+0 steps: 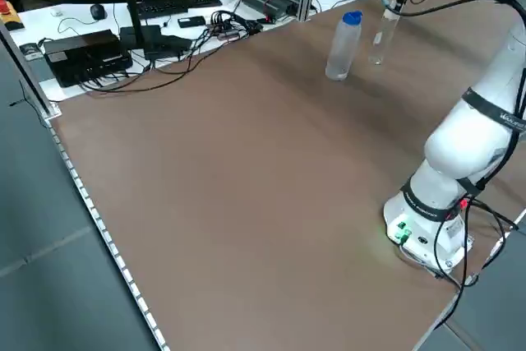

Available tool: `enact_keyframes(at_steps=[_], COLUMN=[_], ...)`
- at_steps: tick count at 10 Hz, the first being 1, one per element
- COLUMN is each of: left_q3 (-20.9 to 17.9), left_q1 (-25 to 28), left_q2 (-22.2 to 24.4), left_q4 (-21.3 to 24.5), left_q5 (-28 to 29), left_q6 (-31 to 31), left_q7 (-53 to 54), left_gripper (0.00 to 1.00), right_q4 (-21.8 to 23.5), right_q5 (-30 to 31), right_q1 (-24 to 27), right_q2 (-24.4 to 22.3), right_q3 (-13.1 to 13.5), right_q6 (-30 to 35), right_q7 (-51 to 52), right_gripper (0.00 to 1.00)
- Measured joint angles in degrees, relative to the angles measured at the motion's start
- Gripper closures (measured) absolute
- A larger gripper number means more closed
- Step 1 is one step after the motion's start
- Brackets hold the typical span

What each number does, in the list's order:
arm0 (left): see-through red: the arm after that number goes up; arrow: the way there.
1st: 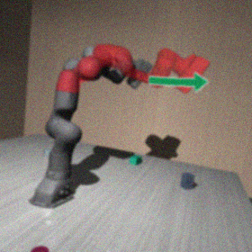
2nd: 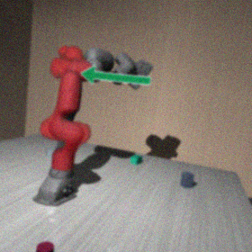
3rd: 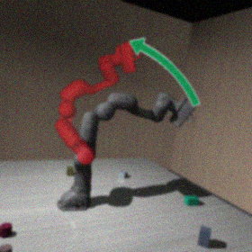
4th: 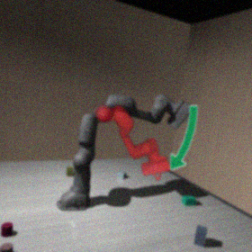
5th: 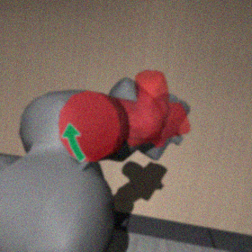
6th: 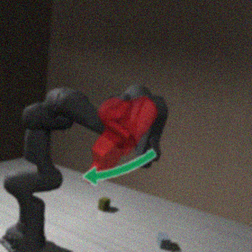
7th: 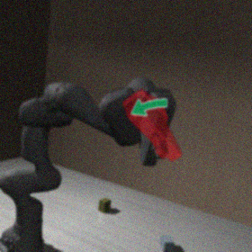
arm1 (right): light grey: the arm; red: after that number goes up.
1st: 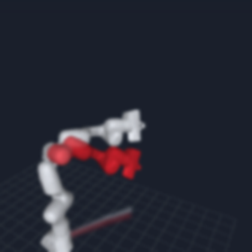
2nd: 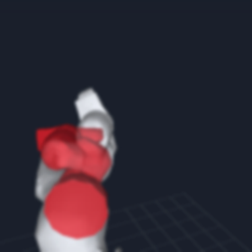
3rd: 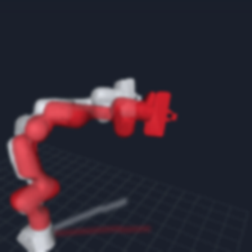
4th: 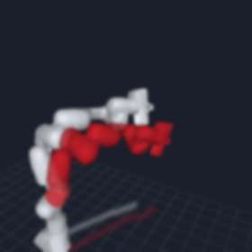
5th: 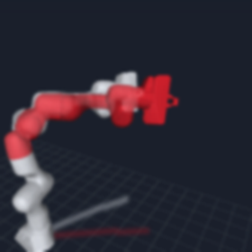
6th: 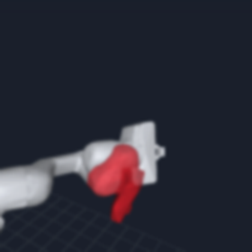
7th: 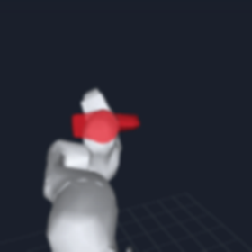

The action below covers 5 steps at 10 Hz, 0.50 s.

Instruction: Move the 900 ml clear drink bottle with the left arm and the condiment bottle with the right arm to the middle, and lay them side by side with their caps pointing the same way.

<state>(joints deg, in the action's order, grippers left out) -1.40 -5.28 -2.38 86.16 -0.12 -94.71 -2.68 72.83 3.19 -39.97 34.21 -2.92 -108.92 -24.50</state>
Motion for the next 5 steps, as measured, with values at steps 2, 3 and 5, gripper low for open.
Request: enact_keyframes(at_steps=[2, 3, 5], left_q3=[0.02, 0.00, 0.01], left_q1=[-0.11, -0.18, -0.83], left_q2=[-0.10, -0.21, -0.65], left_q4=[-0.05, -0.05, -0.05], left_q5=[0.00, 0.00, 0.00], left_q6=[0.27, 0.36, 0.37], left_q7=[0.00, 0.00, 0.00], left_gripper=[0.00, 0.00, 0.00], right_q4=[-1.06, -1.24, -1.27], right_q5=[0.00, 0.01, 0.02], right_q1=[0.65, 2.04, 7.12], right_q2=[-2.21, -4.17, -8.86], right_q3=[0.30, 0.44, 0.61], right_q6=[1.64, 3.74, 8.79], right_q7=[-0.14, -0.16, -0.10], right_gripper=[0.01, 0.01, 0.01])
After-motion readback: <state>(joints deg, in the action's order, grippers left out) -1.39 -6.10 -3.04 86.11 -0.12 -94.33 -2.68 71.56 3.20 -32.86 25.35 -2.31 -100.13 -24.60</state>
